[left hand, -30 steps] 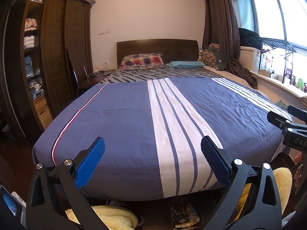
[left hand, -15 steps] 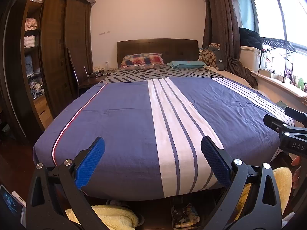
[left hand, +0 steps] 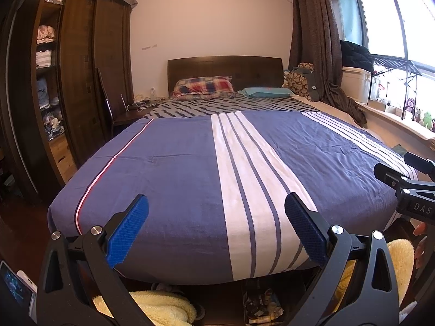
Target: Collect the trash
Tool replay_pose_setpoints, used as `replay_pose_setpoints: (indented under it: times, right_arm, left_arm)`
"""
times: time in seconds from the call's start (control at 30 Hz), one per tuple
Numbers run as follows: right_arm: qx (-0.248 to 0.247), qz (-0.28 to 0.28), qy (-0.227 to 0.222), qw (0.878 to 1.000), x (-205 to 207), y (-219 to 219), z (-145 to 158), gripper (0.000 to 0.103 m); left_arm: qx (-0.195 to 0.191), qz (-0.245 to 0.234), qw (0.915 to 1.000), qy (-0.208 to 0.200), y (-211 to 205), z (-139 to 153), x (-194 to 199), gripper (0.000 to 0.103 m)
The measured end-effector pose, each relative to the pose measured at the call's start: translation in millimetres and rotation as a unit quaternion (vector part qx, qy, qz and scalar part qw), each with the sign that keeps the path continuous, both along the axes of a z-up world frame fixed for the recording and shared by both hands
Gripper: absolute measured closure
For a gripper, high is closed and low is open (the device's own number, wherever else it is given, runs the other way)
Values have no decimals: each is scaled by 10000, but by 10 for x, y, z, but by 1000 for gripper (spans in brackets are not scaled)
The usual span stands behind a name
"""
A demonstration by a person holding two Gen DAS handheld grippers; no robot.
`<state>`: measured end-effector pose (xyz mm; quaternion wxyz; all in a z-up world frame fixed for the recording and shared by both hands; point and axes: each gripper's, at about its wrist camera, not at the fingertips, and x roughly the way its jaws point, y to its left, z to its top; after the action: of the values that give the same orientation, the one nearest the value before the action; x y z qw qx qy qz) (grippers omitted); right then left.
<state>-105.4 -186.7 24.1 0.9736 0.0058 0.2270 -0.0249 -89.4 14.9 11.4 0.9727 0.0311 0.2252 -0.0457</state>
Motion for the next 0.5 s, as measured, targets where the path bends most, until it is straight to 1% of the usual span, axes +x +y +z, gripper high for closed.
replay_pose_setpoints:
  times: [0.5]
  right_arm:
    - [-19, -8, -5, 10000, 9, 0, 23, 3]
  left_arm:
    - [-4, 53, 10000, -35, 17, 12, 10, 8]
